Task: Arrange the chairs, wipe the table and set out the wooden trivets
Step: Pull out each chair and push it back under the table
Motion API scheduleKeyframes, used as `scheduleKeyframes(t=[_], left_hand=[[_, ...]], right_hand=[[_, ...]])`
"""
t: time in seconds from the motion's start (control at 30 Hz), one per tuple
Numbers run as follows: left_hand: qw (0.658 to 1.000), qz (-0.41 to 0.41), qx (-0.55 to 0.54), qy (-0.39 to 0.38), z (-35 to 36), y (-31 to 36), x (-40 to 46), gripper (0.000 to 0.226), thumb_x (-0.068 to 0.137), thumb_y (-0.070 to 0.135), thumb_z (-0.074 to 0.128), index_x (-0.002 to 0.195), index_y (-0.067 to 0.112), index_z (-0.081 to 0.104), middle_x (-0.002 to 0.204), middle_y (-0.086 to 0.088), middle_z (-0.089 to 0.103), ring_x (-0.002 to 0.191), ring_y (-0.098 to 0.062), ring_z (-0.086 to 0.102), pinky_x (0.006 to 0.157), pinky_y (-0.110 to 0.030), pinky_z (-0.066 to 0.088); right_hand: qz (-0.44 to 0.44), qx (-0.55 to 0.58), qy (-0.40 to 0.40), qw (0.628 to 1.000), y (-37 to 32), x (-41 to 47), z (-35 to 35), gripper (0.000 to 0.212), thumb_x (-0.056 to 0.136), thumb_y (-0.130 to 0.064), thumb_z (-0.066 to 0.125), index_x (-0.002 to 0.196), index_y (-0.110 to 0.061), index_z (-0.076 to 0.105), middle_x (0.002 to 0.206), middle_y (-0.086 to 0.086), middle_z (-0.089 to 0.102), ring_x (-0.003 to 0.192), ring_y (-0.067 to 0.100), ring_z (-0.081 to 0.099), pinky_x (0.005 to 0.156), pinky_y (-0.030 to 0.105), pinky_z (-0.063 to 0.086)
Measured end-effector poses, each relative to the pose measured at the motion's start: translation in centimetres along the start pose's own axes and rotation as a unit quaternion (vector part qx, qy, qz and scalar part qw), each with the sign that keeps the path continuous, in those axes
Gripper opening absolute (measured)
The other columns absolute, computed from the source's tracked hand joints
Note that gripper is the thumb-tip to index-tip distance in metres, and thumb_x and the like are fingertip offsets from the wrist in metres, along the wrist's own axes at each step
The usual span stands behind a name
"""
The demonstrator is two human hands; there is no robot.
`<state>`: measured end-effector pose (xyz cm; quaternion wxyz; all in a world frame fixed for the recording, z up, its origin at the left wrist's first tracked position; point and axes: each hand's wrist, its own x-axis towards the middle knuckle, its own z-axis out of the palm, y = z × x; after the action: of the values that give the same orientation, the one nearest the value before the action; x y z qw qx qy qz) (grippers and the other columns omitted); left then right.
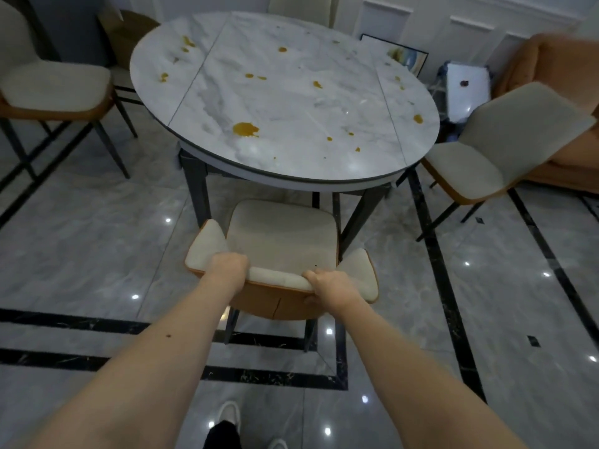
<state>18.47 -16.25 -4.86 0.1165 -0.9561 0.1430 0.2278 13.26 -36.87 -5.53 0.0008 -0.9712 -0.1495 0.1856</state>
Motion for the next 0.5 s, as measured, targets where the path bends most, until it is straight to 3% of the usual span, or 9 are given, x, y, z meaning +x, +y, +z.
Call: scheduleKeyframes(t=[0.23, 0.37, 0.5], left_hand=[[1.000, -0.003, -0.008, 0.023, -1.1, 2.2, 2.9, 0.031, 0.089, 0.017, 0.057, 0.120, 0.017, 0.055, 0.121, -0.004, 0.061, 0.113, -0.021, 0.058, 0.091, -0.029, 0.043], [0.999, -0.018, -0.022, 0.022, -1.5, 2.0, 4.8, 0.029, 0.088, 0.016, 0.055, 0.117, 0.022, 0.055, 0.120, 0.000, 0.061, 0.117, -0.019, 0.055, 0.111, -0.034, 0.023], [0.999, -0.035, -0.027, 0.016, -2.0, 1.0, 6.2, 0.031, 0.087, 0.015, 0.055, 0.117, 0.023, 0.055, 0.118, 0.001, 0.061, 0.118, -0.017, 0.052, 0.114, -0.036, 0.015]], right_hand=[[0.051, 0.000, -0.009, 0.999, 3.2, 1.9, -1.3, 0.033, 0.087, -0.024, 0.061, 0.117, -0.019, 0.048, 0.109, 0.005, 0.062, 0.098, 0.027, 0.060, 0.079, 0.039, 0.048], [0.050, 0.004, -0.007, 0.999, 4.1, 3.5, -1.6, 0.033, 0.087, -0.025, 0.061, 0.117, -0.019, 0.048, 0.108, 0.005, 0.061, 0.098, 0.027, 0.061, 0.081, 0.041, 0.050], [0.046, 0.004, -0.003, 0.999, 4.2, 5.1, -2.2, 0.037, 0.087, -0.026, 0.063, 0.120, -0.020, 0.049, 0.111, 0.005, 0.060, 0.101, 0.026, 0.059, 0.084, 0.040, 0.050]])
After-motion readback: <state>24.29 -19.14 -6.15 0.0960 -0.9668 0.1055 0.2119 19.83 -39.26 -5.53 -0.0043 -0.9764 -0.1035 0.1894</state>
